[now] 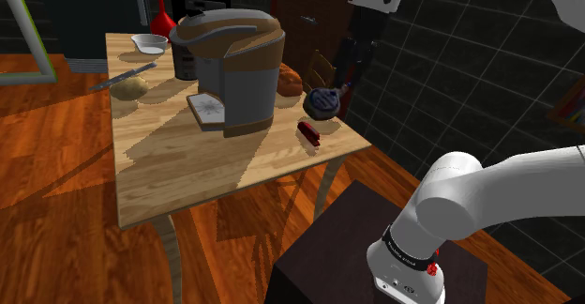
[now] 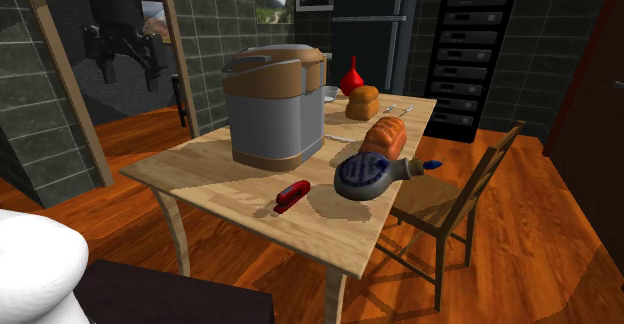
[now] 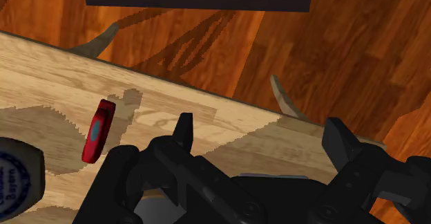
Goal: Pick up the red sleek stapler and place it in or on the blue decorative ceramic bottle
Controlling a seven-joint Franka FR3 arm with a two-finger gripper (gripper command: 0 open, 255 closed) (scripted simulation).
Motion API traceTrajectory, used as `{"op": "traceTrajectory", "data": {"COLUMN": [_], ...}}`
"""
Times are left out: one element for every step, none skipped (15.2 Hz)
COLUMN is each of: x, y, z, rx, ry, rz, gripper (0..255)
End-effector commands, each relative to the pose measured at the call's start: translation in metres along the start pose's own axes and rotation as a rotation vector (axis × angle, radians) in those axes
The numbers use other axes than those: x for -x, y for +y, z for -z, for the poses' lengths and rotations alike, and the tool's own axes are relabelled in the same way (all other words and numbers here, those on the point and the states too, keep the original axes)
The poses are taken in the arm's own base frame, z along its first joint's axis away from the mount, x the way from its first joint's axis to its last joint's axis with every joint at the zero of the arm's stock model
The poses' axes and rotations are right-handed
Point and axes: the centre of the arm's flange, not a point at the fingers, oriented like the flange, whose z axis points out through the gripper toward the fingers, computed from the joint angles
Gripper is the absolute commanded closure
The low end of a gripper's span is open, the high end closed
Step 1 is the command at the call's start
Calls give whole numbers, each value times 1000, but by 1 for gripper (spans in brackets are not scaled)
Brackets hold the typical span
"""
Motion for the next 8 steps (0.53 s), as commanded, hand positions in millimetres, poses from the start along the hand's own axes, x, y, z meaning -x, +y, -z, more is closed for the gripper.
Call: {"op": "traceTrajectory", "data": {"x": [0, -6, -12, -19, -25, -31, -37, -43], "y": [0, 6, 12, 19, 25, 32, 39, 45], "z": [0, -9, -18, -27, -36, -45, -54, -62], "rx": [0, 4, 8, 12, 16, 20, 24, 28], "ry": [0, 4, 7, 11, 15, 18, 22, 26], "rz": [0, -12, -23, -35, -46, -58, -69, -81], "gripper": [0, 0, 0, 0, 0, 0, 0, 0]}}
